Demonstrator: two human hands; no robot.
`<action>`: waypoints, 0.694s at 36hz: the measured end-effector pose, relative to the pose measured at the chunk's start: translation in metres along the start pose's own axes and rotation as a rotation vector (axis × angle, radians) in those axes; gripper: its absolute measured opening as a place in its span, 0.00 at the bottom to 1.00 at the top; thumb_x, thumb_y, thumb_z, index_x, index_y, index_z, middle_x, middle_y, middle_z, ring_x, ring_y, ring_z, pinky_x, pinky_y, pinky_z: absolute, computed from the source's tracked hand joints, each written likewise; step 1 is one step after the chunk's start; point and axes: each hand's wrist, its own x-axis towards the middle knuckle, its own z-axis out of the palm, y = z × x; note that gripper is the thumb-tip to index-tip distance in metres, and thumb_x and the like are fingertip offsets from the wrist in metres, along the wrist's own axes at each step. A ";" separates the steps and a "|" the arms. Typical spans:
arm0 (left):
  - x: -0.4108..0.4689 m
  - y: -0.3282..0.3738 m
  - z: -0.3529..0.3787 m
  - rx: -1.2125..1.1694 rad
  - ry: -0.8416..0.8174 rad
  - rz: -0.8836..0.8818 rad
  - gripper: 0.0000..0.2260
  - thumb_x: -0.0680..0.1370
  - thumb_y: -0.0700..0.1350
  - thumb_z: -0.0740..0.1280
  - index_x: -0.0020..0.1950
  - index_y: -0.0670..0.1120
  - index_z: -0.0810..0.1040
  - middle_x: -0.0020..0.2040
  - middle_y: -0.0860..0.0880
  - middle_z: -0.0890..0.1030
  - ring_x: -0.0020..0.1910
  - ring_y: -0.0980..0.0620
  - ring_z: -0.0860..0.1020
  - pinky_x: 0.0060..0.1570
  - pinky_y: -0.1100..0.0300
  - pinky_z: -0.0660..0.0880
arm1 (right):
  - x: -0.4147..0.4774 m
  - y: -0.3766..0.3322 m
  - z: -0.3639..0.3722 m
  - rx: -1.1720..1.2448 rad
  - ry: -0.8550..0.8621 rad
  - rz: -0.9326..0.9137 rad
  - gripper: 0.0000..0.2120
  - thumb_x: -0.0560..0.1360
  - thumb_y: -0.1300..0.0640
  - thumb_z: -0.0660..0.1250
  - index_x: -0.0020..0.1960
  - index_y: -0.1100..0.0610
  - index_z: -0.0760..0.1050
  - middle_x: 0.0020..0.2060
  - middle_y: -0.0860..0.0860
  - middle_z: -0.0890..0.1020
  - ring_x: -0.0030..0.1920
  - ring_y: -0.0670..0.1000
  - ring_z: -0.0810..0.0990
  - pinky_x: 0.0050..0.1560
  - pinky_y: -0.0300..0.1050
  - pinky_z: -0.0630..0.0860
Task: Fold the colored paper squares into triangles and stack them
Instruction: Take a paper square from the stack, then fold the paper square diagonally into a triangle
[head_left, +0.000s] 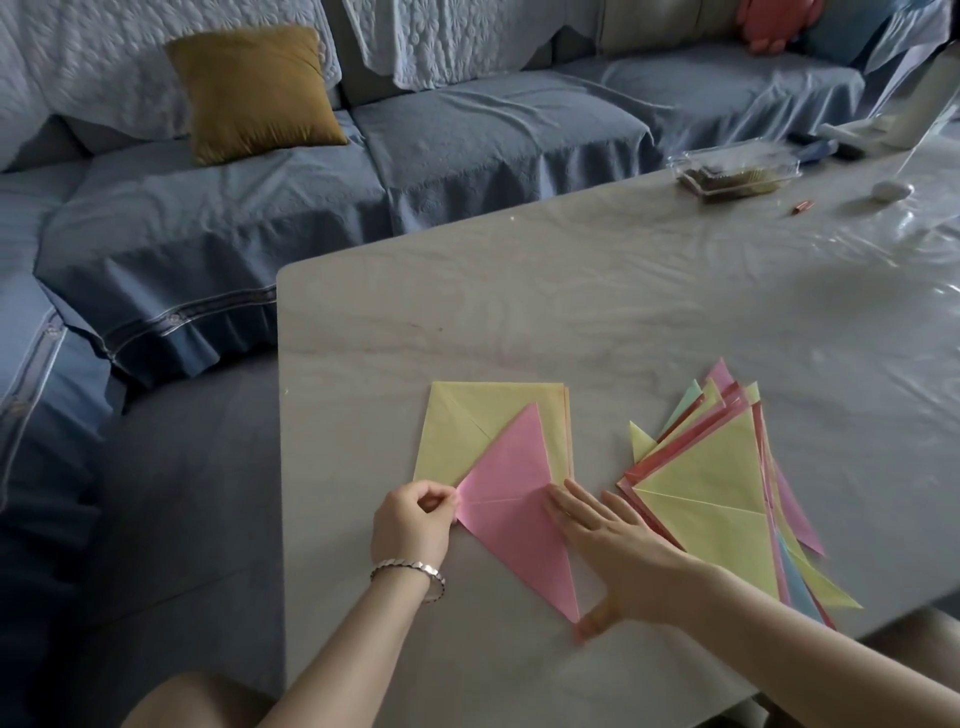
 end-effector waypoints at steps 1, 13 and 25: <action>-0.001 0.000 0.000 -0.010 0.002 -0.007 0.10 0.71 0.39 0.70 0.32 0.51 0.79 0.30 0.53 0.80 0.33 0.54 0.79 0.36 0.63 0.73 | -0.001 -0.002 -0.001 0.020 -0.002 0.001 0.62 0.61 0.35 0.72 0.75 0.60 0.35 0.74 0.51 0.35 0.68 0.45 0.29 0.72 0.52 0.36; -0.029 0.041 -0.005 -0.499 -0.141 0.045 0.06 0.73 0.35 0.69 0.38 0.43 0.79 0.27 0.51 0.80 0.28 0.56 0.80 0.28 0.66 0.76 | -0.005 -0.012 -0.018 0.779 0.790 0.119 0.30 0.71 0.64 0.70 0.57 0.33 0.65 0.55 0.44 0.75 0.53 0.42 0.75 0.52 0.28 0.68; 0.004 0.015 -0.004 0.287 0.047 0.121 0.18 0.74 0.45 0.67 0.63 0.46 0.72 0.59 0.44 0.73 0.61 0.47 0.70 0.58 0.59 0.66 | -0.051 0.042 -0.019 0.570 0.588 0.818 0.27 0.75 0.58 0.64 0.71 0.49 0.60 0.72 0.56 0.53 0.70 0.60 0.57 0.65 0.59 0.66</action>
